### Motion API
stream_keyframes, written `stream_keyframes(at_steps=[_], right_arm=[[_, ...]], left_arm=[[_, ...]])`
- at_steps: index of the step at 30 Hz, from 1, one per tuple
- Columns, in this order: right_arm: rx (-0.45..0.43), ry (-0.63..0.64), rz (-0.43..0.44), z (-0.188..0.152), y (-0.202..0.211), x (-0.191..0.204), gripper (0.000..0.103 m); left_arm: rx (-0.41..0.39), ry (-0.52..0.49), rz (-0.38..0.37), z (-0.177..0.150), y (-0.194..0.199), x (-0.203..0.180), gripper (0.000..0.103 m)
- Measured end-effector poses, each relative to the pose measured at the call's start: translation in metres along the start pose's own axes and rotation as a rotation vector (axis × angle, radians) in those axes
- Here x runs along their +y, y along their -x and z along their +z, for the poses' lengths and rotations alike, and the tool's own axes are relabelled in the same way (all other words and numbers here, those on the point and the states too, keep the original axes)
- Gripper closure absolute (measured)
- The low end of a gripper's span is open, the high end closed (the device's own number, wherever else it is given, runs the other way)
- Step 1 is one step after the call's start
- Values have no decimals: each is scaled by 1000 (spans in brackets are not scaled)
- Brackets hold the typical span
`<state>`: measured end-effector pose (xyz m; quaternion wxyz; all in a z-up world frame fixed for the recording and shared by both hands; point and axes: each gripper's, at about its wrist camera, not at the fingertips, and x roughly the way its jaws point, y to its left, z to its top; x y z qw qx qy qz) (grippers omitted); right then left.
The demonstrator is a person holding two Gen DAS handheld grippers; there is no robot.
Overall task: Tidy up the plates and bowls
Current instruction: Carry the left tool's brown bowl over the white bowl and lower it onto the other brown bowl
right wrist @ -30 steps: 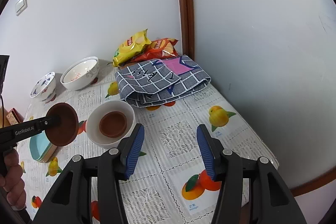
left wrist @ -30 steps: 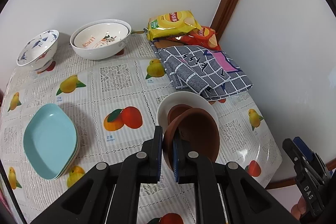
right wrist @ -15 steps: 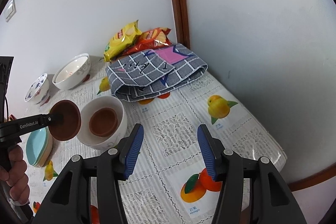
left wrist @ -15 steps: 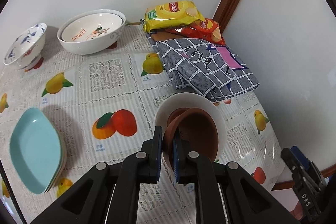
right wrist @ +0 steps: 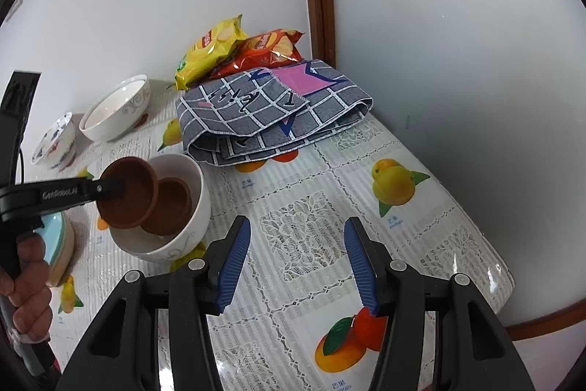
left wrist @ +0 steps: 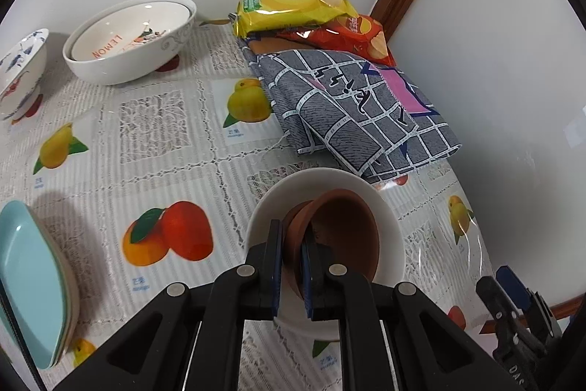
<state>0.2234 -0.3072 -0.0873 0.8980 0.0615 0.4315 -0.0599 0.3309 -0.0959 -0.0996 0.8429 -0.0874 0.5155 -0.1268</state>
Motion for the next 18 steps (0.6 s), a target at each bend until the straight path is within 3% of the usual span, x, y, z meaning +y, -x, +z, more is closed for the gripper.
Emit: stream_keyframes(at_steps=[18], right_arm=[[11, 44, -8, -6, -8, 5, 50]], left_arm=[[43, 33, -55, 1, -26, 0, 91]])
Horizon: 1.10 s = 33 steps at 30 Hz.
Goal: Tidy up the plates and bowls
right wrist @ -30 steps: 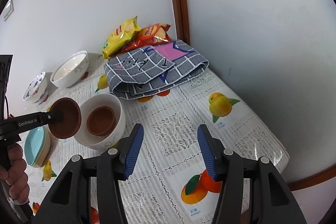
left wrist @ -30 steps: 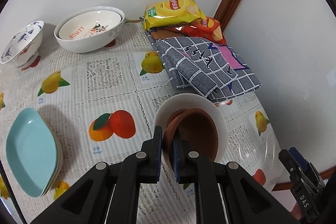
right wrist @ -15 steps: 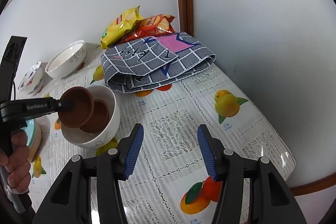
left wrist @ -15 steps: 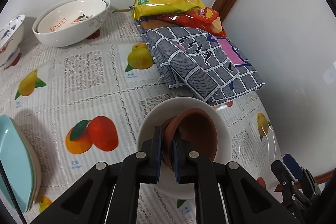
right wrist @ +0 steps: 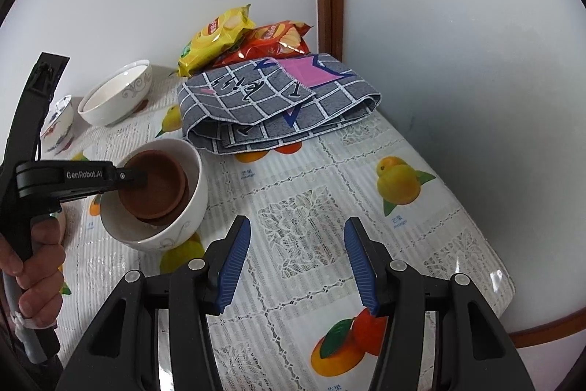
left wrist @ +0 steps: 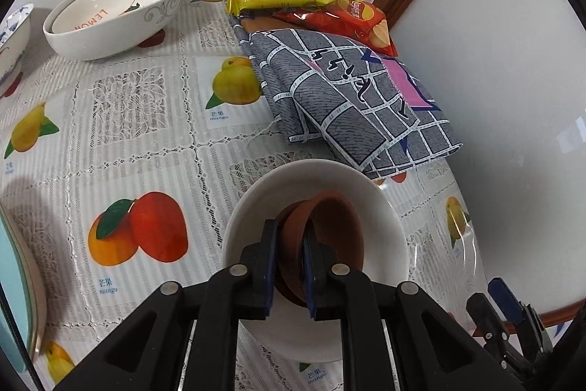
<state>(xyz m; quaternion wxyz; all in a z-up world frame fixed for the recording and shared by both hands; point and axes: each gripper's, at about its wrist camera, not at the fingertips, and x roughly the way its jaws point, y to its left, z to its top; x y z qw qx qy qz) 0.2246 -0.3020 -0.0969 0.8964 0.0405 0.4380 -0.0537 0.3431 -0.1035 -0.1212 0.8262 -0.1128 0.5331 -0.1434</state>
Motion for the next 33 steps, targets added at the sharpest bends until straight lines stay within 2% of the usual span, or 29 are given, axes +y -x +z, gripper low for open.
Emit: stream_keyframes(at_steps=[4, 8, 14, 17, 18, 24, 28, 33], right_arm=[[6, -4, 8, -3, 0, 0, 50], [3, -5, 19, -4, 7, 4, 50], [-33, -16, 22, -5, 33, 10, 50], [-40, -7, 8, -9, 51, 17, 48], [-37, -9, 8, -9, 54, 18, 43], [5, -21, 7, -22, 82, 28, 35], [18, -40, 17, -34, 100, 28, 35], [-27, -63, 45, -49, 127, 24, 34]], left_arm=[[5, -12, 4, -3, 4, -1, 89], [-6, -38, 17, -7, 20, -6, 82], [-56, -77, 60, -22, 61, -10, 79], [-93, -97, 84, -35, 88, -12, 79], [-108, -100, 90, -42, 101, -12, 79], [-149, -99, 129, -71, 151, -8, 66], [-182, -93, 163, -94, 180, -6, 60], [-212, -100, 160, -120, 207, -8, 52]])
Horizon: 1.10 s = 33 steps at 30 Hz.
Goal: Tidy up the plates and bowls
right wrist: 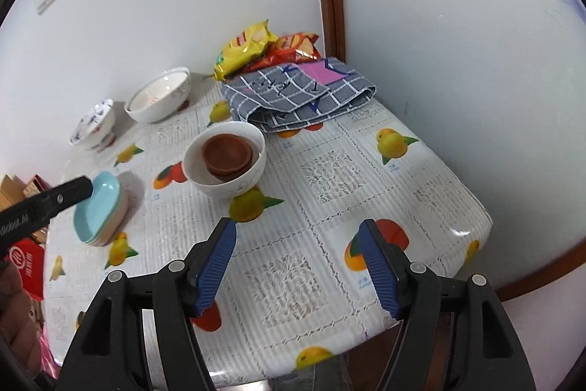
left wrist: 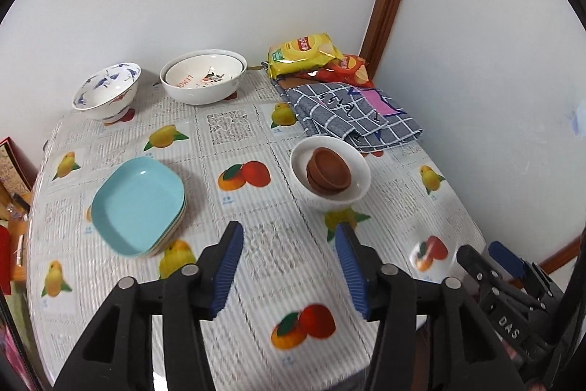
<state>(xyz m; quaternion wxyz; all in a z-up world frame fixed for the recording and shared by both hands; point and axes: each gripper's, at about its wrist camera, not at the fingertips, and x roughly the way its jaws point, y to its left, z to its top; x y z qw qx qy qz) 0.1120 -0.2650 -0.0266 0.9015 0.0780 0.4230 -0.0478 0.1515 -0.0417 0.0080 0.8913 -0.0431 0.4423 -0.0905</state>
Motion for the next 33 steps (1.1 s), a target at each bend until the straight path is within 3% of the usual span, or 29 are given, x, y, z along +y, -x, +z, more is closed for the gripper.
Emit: stream_keyframes(at_steps=[10, 19, 29, 33], right_arm=[[-72, 92, -91, -22, 31, 5, 34], [-171, 131, -82, -22, 46, 17, 34], [-69, 108, -27, -11, 24, 18, 33], [-85, 104, -13, -3, 13, 17, 33]], left_arm=[[-51, -20, -10, -27, 38, -3, 50], [-128, 2, -12, -23, 58, 6, 51], [-111, 0, -2, -14, 40, 9, 51], [-83, 8, -9, -3, 22, 12, 51]])
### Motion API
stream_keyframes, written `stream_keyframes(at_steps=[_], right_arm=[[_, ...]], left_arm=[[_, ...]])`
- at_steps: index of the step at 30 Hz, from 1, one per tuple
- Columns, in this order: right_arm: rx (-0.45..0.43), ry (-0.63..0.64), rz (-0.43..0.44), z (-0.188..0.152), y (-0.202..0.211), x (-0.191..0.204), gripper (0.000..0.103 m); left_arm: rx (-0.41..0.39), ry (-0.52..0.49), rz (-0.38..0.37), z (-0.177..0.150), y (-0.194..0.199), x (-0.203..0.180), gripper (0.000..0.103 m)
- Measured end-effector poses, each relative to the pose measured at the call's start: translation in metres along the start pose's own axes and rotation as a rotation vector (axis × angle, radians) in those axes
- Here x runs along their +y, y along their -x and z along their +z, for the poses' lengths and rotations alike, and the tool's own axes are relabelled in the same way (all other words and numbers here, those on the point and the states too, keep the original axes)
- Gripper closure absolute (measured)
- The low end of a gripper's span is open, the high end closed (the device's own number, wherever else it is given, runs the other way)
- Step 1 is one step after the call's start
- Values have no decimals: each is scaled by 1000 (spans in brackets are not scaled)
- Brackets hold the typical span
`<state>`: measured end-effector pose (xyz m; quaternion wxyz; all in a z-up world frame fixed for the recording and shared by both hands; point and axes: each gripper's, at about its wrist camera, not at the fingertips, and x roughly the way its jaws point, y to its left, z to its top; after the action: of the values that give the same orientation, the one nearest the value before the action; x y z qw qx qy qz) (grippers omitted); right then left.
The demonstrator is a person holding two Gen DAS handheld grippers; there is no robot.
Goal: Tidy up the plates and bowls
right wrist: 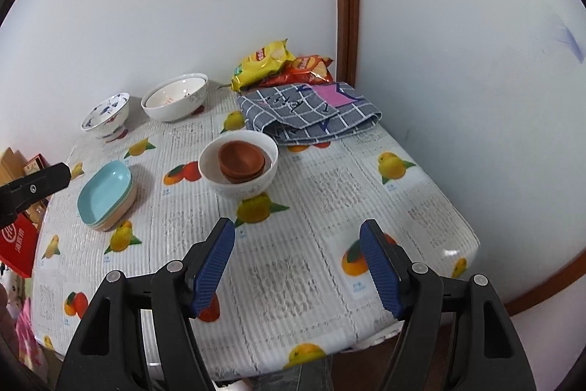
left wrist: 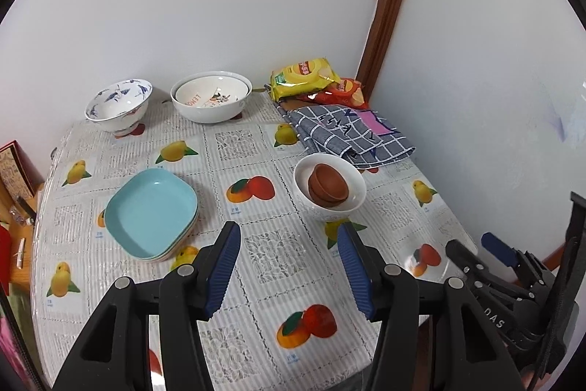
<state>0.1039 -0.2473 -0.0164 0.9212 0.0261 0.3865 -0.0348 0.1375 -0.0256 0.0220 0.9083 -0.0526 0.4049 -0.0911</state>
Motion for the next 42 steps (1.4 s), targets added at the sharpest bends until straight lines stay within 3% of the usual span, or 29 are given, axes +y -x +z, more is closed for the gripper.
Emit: stream_keyframes(at_steps=[9, 20, 22, 32, 35, 42], right_arm=[[20, -44, 71, 30, -52, -5, 33], [128, -20, 121, 61, -146, 4, 54], [148, -9, 124, 63, -160, 6, 60], [268, -34, 151, 66, -225, 8, 65], [301, -36, 129, 64, -236, 9, 68], [341, -26, 116, 63, -251, 14, 68]], left_arm=[[92, 10, 0, 20, -65, 1, 51], [170, 37, 8, 38, -142, 7, 52], [188, 40, 6, 41, -157, 6, 52], [251, 50, -5, 49, -210, 0, 55], [282, 42, -5, 46, -223, 0, 63], [318, 63, -5, 44, -244, 2, 65]])
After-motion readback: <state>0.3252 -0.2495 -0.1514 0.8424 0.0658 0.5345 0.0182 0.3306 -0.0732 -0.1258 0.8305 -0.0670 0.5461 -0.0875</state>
